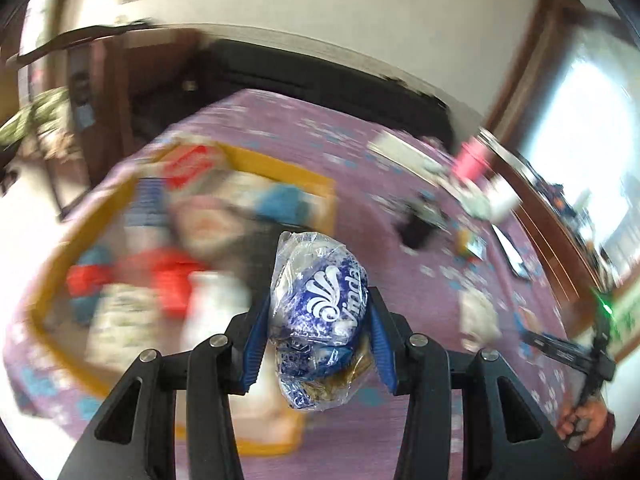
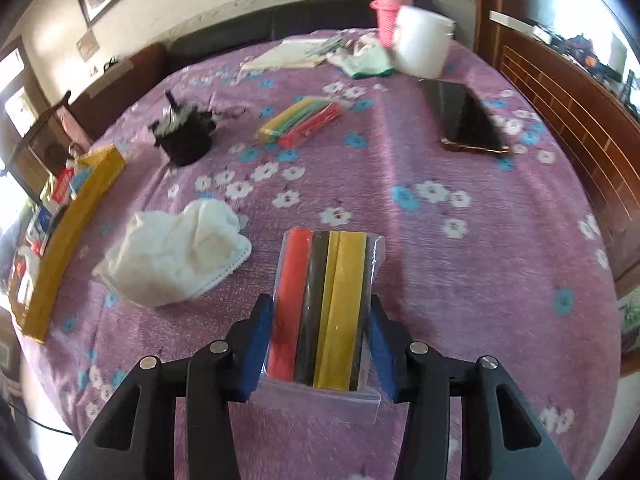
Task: Organize soft objects
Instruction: 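Place the candy bag and sponge pack into the box lid with both grippers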
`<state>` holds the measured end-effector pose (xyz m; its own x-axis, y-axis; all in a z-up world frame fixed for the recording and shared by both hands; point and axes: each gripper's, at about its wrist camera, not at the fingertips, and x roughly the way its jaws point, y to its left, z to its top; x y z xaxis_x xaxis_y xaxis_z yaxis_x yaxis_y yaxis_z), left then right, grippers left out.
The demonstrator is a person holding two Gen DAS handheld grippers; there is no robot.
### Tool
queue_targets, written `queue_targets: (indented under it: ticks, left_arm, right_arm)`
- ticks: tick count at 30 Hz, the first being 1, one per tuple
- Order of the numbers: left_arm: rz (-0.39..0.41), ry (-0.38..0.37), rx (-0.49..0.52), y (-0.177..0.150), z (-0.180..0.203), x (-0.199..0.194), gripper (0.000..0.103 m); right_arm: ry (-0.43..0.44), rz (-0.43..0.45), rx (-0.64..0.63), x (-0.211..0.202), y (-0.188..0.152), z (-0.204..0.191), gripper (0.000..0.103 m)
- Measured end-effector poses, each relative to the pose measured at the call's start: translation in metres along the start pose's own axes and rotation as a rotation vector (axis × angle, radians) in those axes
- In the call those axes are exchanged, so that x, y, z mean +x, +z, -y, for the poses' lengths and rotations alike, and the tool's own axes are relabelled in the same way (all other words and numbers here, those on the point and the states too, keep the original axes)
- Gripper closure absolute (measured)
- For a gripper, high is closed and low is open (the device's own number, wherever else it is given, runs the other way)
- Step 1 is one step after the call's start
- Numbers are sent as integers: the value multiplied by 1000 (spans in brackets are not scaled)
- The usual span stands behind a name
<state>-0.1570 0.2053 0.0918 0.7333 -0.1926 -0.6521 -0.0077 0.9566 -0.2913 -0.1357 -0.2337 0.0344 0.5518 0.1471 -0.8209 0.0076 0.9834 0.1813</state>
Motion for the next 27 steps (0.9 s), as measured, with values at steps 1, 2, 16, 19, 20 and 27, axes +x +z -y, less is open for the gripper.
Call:
queue_targets:
  ticks: [1,2,16,19,20,27]
  left_arm:
    - [13,30,-26,1,-16,-8,58]
    - [23,57,-47,1,-30,-14,58]
    - [-12,200,-144,7,-116,-7,58]
    - [-37,211,-127,19,-124,8,57]
    - [-51,210,-127,23,-129,16,57]
    - [-101,220,-110,44,-149,51,50]
  right_arm:
    - [1,14,8,-6,0,1,54]
    - [5,28,14,-12,2,1,54]
    - [239,23,-194,-18,28,-143,53]
    - [302,-3,-256,-13,30,-189,53]
    - [319,-11,-274,-10,30,-202,53]
    - [362,-56,-390,12,35,-290,53]
